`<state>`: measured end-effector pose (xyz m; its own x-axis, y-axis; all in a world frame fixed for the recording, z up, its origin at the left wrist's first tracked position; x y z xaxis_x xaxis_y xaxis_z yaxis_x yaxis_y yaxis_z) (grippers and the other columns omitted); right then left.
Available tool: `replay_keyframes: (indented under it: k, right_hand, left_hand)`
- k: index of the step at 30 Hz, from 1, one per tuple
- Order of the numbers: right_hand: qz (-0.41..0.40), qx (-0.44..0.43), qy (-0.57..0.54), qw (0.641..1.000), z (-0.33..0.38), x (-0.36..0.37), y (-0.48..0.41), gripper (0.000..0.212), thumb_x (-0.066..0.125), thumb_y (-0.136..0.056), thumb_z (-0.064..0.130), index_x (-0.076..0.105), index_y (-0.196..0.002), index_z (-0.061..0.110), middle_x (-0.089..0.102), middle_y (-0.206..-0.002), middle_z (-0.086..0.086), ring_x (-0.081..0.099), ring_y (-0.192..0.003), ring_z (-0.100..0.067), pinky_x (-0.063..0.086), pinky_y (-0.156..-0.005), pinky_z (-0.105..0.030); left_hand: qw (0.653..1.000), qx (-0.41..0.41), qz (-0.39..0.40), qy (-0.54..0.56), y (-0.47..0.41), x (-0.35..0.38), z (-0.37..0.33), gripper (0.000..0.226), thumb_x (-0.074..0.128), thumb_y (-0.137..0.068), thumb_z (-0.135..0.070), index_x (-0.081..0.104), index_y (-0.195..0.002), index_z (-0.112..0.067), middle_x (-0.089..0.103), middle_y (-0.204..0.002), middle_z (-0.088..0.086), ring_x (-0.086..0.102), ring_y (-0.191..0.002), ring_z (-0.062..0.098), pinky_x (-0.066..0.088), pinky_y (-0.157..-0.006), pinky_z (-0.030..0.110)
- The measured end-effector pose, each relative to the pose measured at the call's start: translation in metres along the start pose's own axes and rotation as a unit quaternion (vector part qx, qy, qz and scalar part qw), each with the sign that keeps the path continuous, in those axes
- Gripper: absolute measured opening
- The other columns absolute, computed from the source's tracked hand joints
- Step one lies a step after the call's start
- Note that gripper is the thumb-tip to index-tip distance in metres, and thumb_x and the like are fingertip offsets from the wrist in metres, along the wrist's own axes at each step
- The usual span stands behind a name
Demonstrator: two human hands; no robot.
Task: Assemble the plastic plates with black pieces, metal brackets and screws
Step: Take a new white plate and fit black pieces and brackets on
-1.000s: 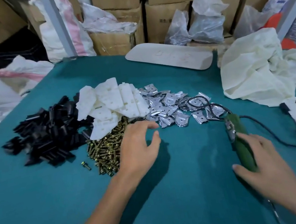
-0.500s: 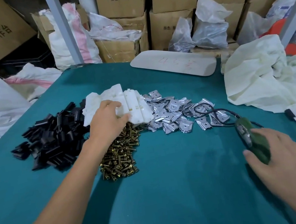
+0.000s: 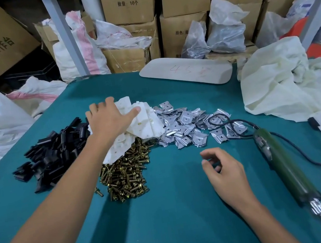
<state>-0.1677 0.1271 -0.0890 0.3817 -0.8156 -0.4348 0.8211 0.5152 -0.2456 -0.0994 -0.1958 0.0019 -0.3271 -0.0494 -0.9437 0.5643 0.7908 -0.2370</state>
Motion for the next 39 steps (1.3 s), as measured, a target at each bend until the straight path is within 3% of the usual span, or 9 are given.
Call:
replay_keyframes:
  k: [2,7,14,22,29,32,36,38,39]
  right_hand:
    - [-0.01,0.02,-0.015,1.0,-0.001,-0.001,-0.002,0.026,0.069,-0.095,0.014,0.065,-0.096,0.039,0.067,-0.095,0.02,0.062,-0.08,-0.005,0.046,-0.071,-0.013]
    - [-0.002,0.03,-0.017,0.999,-0.002,0.0,-0.002,0.023,0.069,-0.095,0.016,0.064,-0.096,0.039,0.069,-0.09,0.013,0.06,-0.077,-0.008,0.051,-0.073,-0.025]
    - [0.001,0.035,-0.031,0.999,-0.003,0.002,-0.004,0.02,0.068,-0.095,0.016,0.065,-0.096,0.036,0.068,-0.089,0.017,0.06,-0.076,-0.01,0.053,-0.075,-0.029]
    - [-0.02,0.056,-0.096,0.994,0.0,-0.001,-0.004,0.021,0.071,-0.094,0.014,0.067,-0.095,0.034,0.069,-0.088,0.02,0.057,-0.069,-0.003,0.047,-0.068,-0.013]
    - [-0.015,0.096,-0.201,0.975,0.01,-0.008,-0.003,0.02,0.066,-0.096,0.002,0.071,-0.096,0.021,0.073,-0.081,0.01,0.063,-0.071,-0.007,0.052,-0.067,-0.02]
    - [0.03,0.154,-0.334,0.929,0.016,-0.01,0.001,0.016,0.061,-0.1,0.007,0.073,-0.093,0.015,0.072,-0.078,-0.002,0.063,-0.065,-0.013,0.053,-0.055,-0.024]
    - [0.113,0.193,-0.443,0.868,0.027,-0.01,0.004,0.019,0.063,-0.093,0.024,0.079,-0.084,0.024,0.075,-0.085,-0.003,0.066,-0.067,-0.012,0.056,-0.06,-0.024]
    - [0.132,0.195,-0.454,0.859,0.026,-0.011,0.004,0.017,0.063,-0.093,0.025,0.079,-0.095,0.02,0.075,-0.097,-0.009,0.067,-0.077,-0.018,0.058,-0.067,-0.028]
    - [0.133,0.193,-0.454,0.86,0.025,-0.011,0.004,0.019,0.063,-0.093,0.024,0.076,-0.104,0.016,0.073,-0.105,-0.013,0.067,-0.083,-0.022,0.058,-0.071,-0.031]
  left_hand:
    - [0.997,-0.021,0.067,-0.033,-0.013,0.003,-0.001,0.101,0.044,-0.075,-0.09,0.043,-0.14,-0.013,0.052,-0.14,0.016,0.035,-0.133,0.038,0.027,-0.106,0.051]
    - [0.996,-0.038,0.08,0.005,-0.027,0.006,-0.006,0.091,0.064,-0.071,-0.072,0.04,-0.136,-0.013,0.056,-0.132,0.015,0.036,-0.13,0.038,0.029,-0.104,0.047]
    - [0.985,0.015,0.015,0.174,-0.018,0.007,-0.011,0.082,0.081,-0.07,-0.022,0.037,-0.138,-0.012,0.044,-0.136,0.014,0.044,-0.121,0.034,0.04,-0.089,0.036]
    - [0.911,0.134,-0.134,0.365,0.06,-0.045,-0.051,0.092,0.082,-0.068,-0.027,0.034,-0.146,-0.022,0.047,-0.126,0.0,0.047,-0.115,0.015,0.042,-0.098,0.026]
    - [0.861,0.147,-0.074,0.481,0.181,-0.027,-0.083,0.093,0.083,-0.065,-0.034,0.032,-0.141,-0.047,0.05,-0.129,-0.011,0.051,-0.125,0.016,0.038,-0.099,0.012]
    - [0.857,0.125,-0.063,0.497,0.199,-0.015,-0.086,0.092,0.084,-0.064,-0.032,0.034,-0.139,-0.051,0.049,-0.129,-0.015,0.05,-0.127,0.013,0.039,-0.1,0.013]
    - [0.848,0.126,-0.035,0.513,0.209,-0.012,-0.088,0.088,0.083,-0.065,-0.03,0.04,-0.14,-0.041,0.051,-0.129,-0.014,0.052,-0.126,0.01,0.039,-0.096,0.008]
    - [0.814,0.064,0.028,0.577,0.208,-0.006,-0.088,0.077,0.08,-0.064,-0.028,0.048,-0.134,-0.036,0.056,-0.127,-0.007,0.059,-0.117,0.01,0.046,-0.095,0.017]
    - [0.761,0.003,0.101,0.641,0.206,-0.003,-0.088,0.068,0.078,-0.065,-0.029,0.054,-0.129,-0.03,0.059,-0.124,-0.001,0.063,-0.108,0.01,0.052,-0.091,0.026]
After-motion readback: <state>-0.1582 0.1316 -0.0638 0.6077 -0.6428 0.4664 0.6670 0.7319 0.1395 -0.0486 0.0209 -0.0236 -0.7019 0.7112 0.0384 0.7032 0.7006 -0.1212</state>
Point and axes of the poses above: each hand's wrist, its own y-axis away from the middle knuckle, its own x-axis out of the palm, z = x × y, the point moved 3 cm from there along -y, towards the middle knuckle
